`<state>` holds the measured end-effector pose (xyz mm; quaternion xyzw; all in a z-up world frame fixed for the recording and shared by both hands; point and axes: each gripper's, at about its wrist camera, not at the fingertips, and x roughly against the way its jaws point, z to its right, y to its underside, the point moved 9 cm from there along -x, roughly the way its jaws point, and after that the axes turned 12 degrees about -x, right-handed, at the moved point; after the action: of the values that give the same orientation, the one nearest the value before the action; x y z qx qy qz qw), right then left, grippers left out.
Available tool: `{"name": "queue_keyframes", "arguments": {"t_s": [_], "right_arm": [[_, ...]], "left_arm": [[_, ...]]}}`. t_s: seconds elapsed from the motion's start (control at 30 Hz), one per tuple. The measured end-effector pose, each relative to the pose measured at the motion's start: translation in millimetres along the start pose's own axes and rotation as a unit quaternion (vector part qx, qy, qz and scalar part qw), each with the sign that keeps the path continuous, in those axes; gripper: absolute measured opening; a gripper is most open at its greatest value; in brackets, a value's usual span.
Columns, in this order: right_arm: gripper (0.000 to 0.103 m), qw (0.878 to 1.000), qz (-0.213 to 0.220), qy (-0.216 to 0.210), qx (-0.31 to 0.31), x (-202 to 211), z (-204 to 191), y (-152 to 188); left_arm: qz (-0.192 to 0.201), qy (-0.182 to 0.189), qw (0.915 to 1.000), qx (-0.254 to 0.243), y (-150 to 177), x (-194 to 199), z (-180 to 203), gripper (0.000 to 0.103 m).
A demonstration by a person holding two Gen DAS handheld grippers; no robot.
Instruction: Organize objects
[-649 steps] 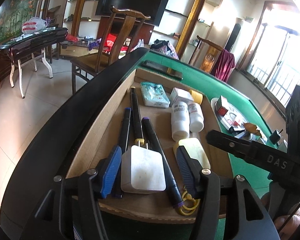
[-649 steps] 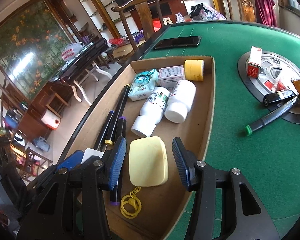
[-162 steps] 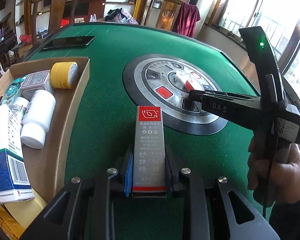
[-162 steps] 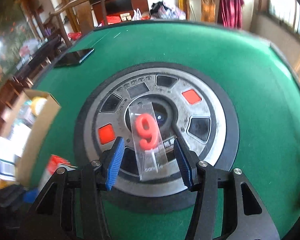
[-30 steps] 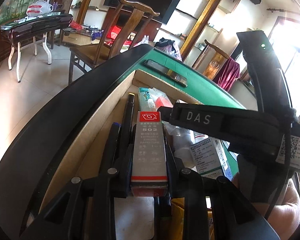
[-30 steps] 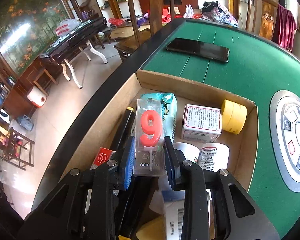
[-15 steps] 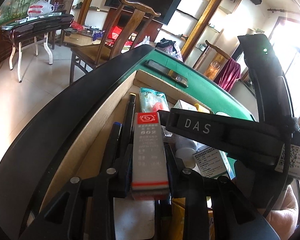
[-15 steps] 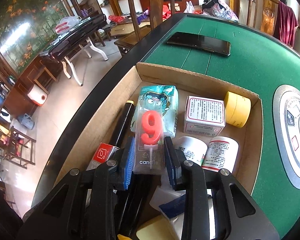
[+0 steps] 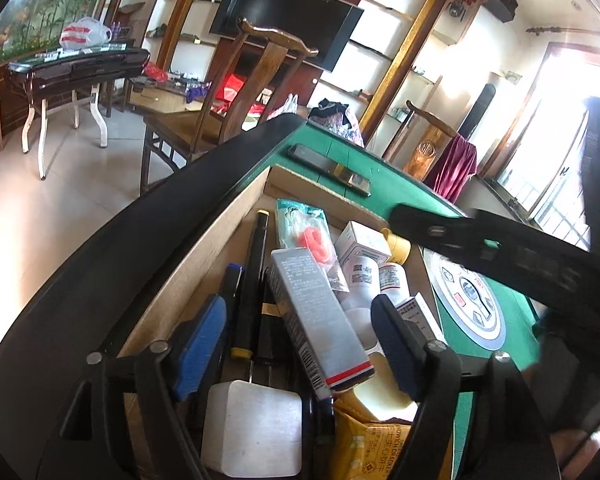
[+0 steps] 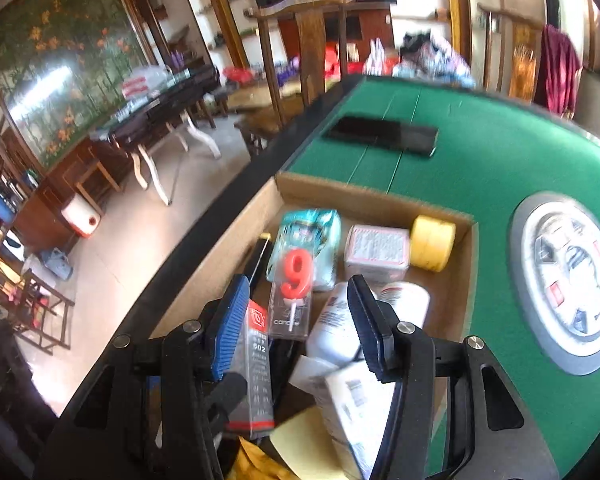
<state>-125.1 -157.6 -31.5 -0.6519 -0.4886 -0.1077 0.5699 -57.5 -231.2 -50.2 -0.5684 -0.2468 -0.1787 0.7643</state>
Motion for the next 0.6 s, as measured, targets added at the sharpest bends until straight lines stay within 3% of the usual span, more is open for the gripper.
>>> {"name": "queue_keyframes", "arguments": {"t_s": [0.07,0.2,0.27,0.4,0.6], "right_arm": [[0.063,0.999,0.04,0.011,0.015,22.9,3.1,-0.8],[0.063,0.995,0.092,0.036,0.02,57.3,16.4,0.8],[0.063,0.994,0.103,0.031,0.001,70.1,26.3,7.7],[0.063,0.992,0.119,0.039,-0.001,87.6,42.8,25.0],[0.063,0.989,0.149,0.011,0.014,118.6,60.5,52.7]], "left_arm": [[0.012,-0.005,0.9998,-0.012,-1.8,5.1,4.7,0.076],[0.034,-0.015,0.9984,-0.042,-4.3,14.5,17.7,0.076],[0.051,-0.027,0.9968,-0.056,-5.3,25.7,23.2,0.077],[0.087,-0.085,0.9892,-0.082,-11.8,53.0,22.8,0.079],[0.079,-0.132,0.9842,-0.087,-18.5,79.5,14.2,0.088]]}}
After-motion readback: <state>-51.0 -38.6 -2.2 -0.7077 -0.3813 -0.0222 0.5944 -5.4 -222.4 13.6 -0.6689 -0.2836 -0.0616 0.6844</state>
